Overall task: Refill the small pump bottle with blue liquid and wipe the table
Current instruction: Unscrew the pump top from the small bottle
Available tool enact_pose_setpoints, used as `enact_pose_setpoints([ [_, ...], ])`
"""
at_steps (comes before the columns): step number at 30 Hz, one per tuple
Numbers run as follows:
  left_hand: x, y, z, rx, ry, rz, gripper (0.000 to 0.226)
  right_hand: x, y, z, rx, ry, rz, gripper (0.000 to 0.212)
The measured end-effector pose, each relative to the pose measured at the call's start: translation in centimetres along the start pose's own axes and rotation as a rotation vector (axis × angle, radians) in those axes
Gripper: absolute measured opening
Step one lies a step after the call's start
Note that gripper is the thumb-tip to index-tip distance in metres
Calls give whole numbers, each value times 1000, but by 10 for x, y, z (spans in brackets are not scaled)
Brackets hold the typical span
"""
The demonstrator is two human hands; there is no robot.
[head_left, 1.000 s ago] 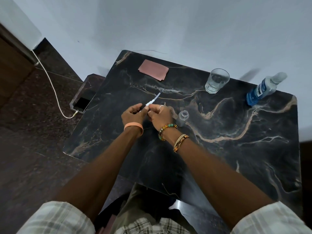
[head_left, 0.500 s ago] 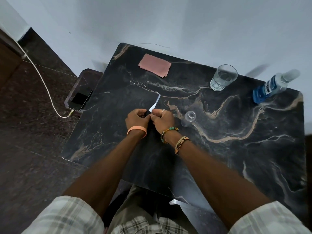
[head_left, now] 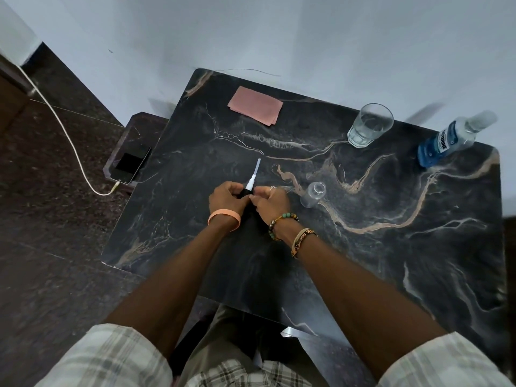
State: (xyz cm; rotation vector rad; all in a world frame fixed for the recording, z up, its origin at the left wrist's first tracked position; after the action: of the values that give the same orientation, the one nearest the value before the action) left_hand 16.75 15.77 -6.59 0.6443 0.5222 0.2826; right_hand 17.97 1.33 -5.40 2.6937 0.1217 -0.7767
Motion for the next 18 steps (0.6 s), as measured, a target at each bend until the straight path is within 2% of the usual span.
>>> enact_pose_setpoints([
  [4, -2, 3, 3, 6, -39, -16, 40, -6, 11, -8, -43, 53, 32, 34],
  [10, -9, 12, 25, 55, -150, 9, 54, -22, 42, -40, -24, 230, 80, 36],
  [14, -14, 30, 49, 70, -227, 195, 65, -31, 78, -66, 62, 362, 129, 30],
  [18, -17, 38, 90, 49, -265, 358, 70, -34, 140, -88, 129, 464, 280, 25],
])
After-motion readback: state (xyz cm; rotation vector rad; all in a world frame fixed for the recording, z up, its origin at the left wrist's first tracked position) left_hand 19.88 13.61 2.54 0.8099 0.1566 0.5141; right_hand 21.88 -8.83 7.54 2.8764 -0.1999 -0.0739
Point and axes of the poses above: each hand's wrist, its own x-axis towards the middle knuckle, its own y-axis out of the back of the hand, z = x × y, the point moved 7 cm from there along x, towards the middle knuckle, and after that the axes turned 5 degrees about x, right-handed, at the moved point
